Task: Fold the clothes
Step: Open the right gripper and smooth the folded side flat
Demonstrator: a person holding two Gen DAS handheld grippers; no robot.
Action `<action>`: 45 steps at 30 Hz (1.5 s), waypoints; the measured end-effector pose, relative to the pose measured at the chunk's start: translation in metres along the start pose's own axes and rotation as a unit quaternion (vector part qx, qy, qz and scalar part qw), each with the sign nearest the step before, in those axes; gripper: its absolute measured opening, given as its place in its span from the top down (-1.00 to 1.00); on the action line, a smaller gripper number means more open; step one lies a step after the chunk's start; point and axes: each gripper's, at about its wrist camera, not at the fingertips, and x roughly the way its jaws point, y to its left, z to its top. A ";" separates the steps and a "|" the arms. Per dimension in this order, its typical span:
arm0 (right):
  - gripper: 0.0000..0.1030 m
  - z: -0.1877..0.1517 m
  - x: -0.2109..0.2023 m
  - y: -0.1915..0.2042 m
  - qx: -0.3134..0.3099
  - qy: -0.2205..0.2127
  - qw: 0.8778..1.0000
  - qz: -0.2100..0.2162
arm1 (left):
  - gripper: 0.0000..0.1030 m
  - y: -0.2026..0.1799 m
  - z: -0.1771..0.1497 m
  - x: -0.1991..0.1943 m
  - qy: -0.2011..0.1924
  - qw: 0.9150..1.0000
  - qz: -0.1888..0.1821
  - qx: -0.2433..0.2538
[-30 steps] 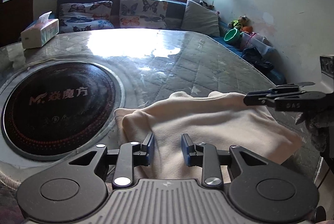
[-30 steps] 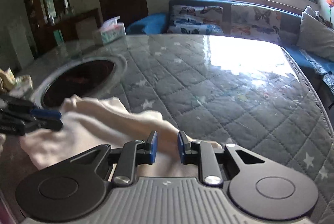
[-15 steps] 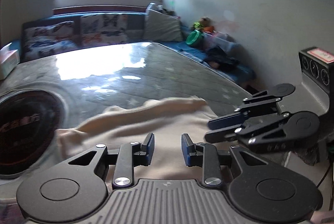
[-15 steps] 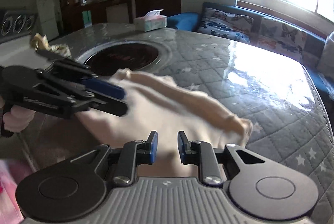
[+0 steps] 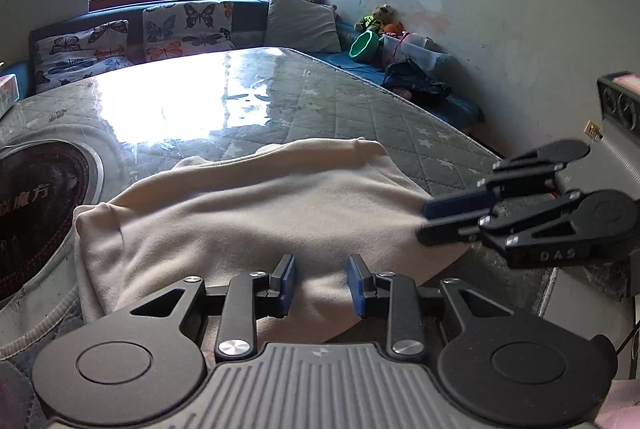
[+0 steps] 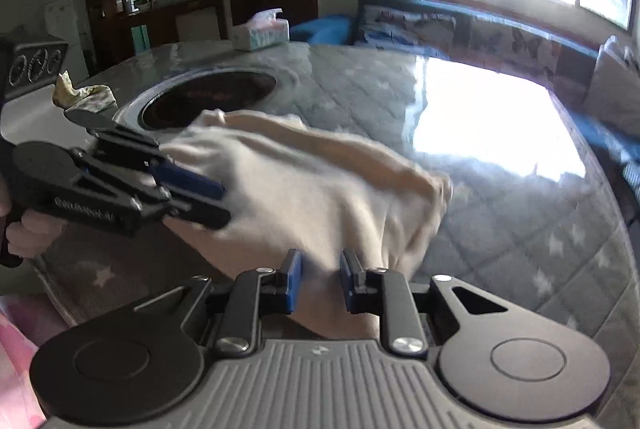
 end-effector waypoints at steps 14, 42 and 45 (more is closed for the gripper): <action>0.61 0.046 0.034 -0.035 -0.004 -0.024 1.000 -0.017 | 0.36 0.015 0.011 -0.009 -0.011 1.000 0.013 -0.022; 0.46 0.071 0.055 -0.024 -0.011 -0.032 0.999 -0.003 | -0.06 0.047 0.008 -0.027 -0.016 0.995 0.068 -0.077; 0.33 0.065 0.044 -0.015 -0.010 -0.039 0.999 0.004 | -0.20 0.045 0.006 -0.029 -0.015 0.994 0.076 -0.078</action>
